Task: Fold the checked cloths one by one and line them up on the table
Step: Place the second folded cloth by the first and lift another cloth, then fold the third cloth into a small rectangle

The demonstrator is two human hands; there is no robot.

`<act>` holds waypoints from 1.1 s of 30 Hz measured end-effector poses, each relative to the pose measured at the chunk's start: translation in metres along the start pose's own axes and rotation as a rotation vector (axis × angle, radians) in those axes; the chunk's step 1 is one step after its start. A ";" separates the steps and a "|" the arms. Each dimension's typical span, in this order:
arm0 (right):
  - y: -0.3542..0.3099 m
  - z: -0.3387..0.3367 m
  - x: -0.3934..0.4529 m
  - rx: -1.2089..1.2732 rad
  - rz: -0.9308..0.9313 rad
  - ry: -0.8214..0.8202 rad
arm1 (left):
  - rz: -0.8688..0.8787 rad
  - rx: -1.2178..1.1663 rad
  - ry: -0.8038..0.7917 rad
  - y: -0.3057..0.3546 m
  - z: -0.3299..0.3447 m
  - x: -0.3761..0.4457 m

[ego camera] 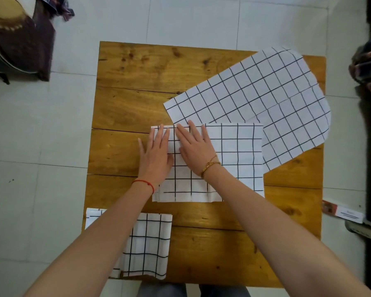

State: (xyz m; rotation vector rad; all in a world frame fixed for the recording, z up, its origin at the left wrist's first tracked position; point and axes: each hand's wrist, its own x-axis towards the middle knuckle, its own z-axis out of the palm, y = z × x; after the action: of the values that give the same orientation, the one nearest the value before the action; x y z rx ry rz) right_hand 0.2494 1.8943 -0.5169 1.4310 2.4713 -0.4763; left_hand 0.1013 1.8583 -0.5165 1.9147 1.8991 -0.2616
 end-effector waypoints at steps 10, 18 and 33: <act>0.103 0.011 -0.065 0.001 0.374 0.084 | -0.005 0.006 0.005 0.001 -0.002 0.001; 0.132 0.003 -0.084 0.075 0.437 0.105 | -0.002 -0.053 0.061 0.004 0.000 -0.001; 0.044 0.011 -0.089 0.116 0.054 0.147 | -0.762 -0.758 0.206 0.016 0.008 -0.059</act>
State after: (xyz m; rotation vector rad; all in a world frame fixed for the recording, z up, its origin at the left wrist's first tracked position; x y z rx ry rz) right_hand 0.3322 1.8403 -0.5009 1.6278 2.5479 -0.5291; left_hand 0.1159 1.8018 -0.4962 0.7153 2.3260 0.4079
